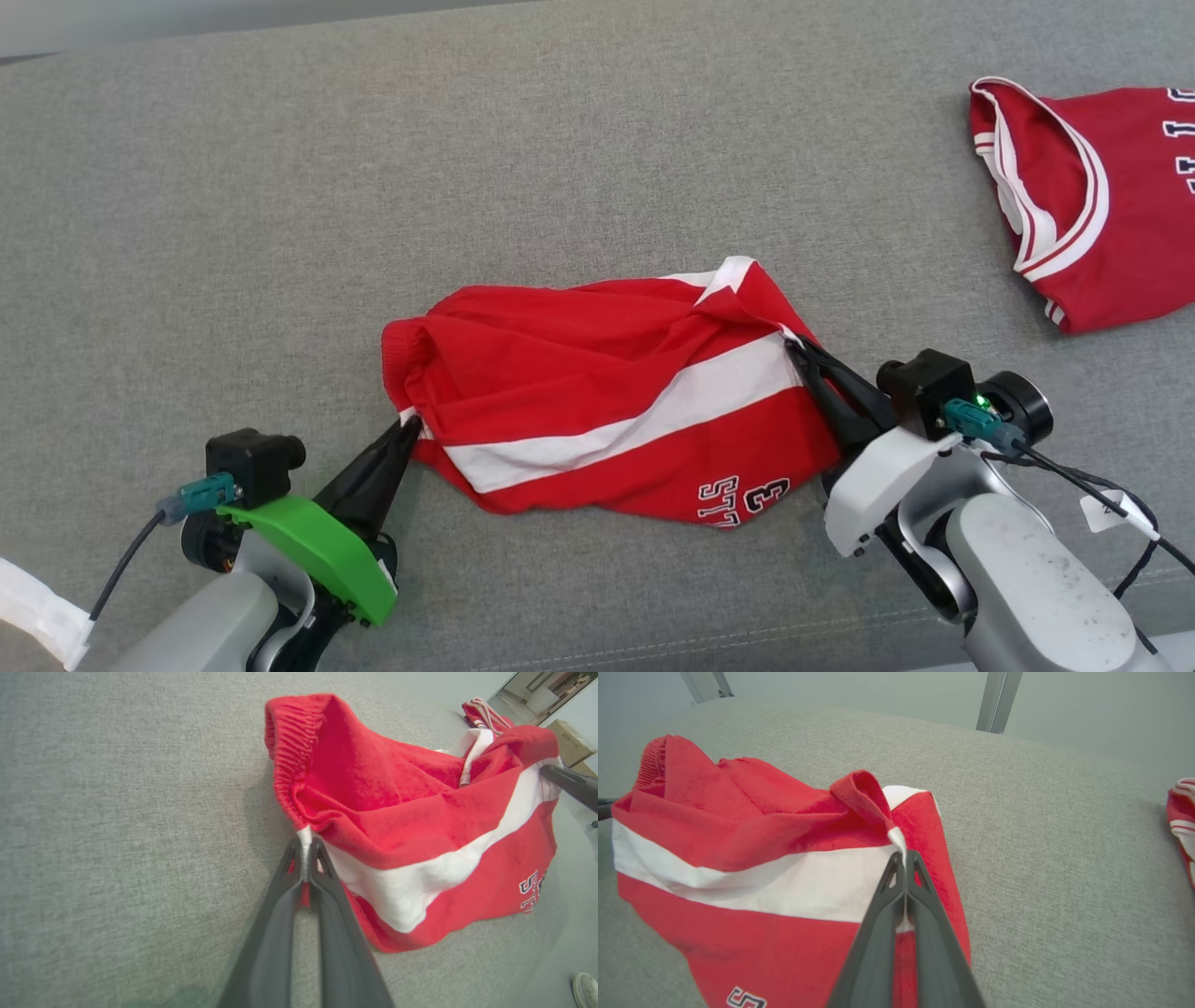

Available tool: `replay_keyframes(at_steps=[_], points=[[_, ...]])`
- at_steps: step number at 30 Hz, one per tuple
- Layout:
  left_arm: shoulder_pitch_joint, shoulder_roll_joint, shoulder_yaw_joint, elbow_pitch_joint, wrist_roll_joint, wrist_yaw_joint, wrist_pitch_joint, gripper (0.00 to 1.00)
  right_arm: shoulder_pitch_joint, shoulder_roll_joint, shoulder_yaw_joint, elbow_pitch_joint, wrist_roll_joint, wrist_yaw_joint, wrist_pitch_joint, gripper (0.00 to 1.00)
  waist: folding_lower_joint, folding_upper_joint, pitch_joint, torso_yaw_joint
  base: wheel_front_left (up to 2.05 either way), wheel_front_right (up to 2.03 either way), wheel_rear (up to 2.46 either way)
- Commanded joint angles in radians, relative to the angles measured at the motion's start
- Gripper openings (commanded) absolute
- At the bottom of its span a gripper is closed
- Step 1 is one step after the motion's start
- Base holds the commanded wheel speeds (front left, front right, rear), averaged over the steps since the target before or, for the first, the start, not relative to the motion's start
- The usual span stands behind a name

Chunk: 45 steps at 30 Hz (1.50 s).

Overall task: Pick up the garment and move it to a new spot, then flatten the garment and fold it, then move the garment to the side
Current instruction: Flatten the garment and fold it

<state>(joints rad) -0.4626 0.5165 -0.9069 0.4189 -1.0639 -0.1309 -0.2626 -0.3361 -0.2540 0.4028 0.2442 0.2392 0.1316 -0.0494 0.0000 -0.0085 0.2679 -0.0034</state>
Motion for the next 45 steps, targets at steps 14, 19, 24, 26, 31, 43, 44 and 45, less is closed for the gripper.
replay_keyframes(at_steps=[14, 19, 24, 26, 31, 43, 44, 45], points=[[0.173, 0.221, 0.034, -0.442, -0.182, 0.000, -0.002, 0.00, 0.183, -0.071, -0.193, -0.289, 0.273, -0.002, 0.090, 0.00, 0.0000, 0.0085, -0.159, -0.017, 0.00, 0.00, 0.00], [0.215, 0.313, 0.081, -0.644, -0.233, 0.018, -0.002, 0.00, 0.255, -0.095, -0.274, -0.459, 0.408, -0.002, 0.181, 0.00, 0.0000, 0.0085, -0.175, -0.027, 0.00, 0.00, 0.00], [0.214, 0.390, 0.146, -0.841, -0.289, 0.046, -0.002, 0.00, 0.283, -0.112, -0.373, -0.604, 0.549, -0.002, 0.281, 0.00, 0.0000, 0.0085, -0.140, -0.041, 0.00, 0.00, 0.00], [0.182, 0.424, 0.180, -0.896, -0.298, 0.053, 0.009, 0.00, 0.264, -0.113, -0.416, -0.644, 0.602, -0.001, 0.317, 0.00, 0.0000, 0.0085, -0.107, -0.043, 0.00, 0.00, 0.00], [0.045, 0.495, 0.269, -0.903, -0.317, 0.058, 0.079, 0.00, 0.119, -0.107, -0.484, -0.658, 0.683, -0.001, 0.418, 0.00, 0.0000, 0.0085, 0.015, -0.045, 0.00, 0.00, 0.00], [-0.654, 0.353, 0.278, -0.439, -0.110, 0.030, 0.405, 0.00, -0.710, 0.150, -0.505, -0.206, 0.519, -0.001, 0.589, 0.00, 0.0000, 0.0085, 0.289, -0.046, 0.00, 0.00, 0.00], [-0.726, 0.321, 0.275, -0.365, -0.068, 0.028, 0.398, 0.00, -0.792, 0.168, -0.518, -0.148, 0.483, -0.001, 0.552, 0.00, 0.0000, 0.0085, 0.300, -0.046, 0.00, 0.00, 0.00], [-0.789, 0.293, 0.273, -0.301, -0.031, 0.027, 0.383, 0.00, -0.865, 0.181, -0.520, -0.100, 0.461, -0.001, 0.518, 0.00, 0.0000, 0.0085, 0.310, -0.047, 0.00, 0.00, 0.00]])
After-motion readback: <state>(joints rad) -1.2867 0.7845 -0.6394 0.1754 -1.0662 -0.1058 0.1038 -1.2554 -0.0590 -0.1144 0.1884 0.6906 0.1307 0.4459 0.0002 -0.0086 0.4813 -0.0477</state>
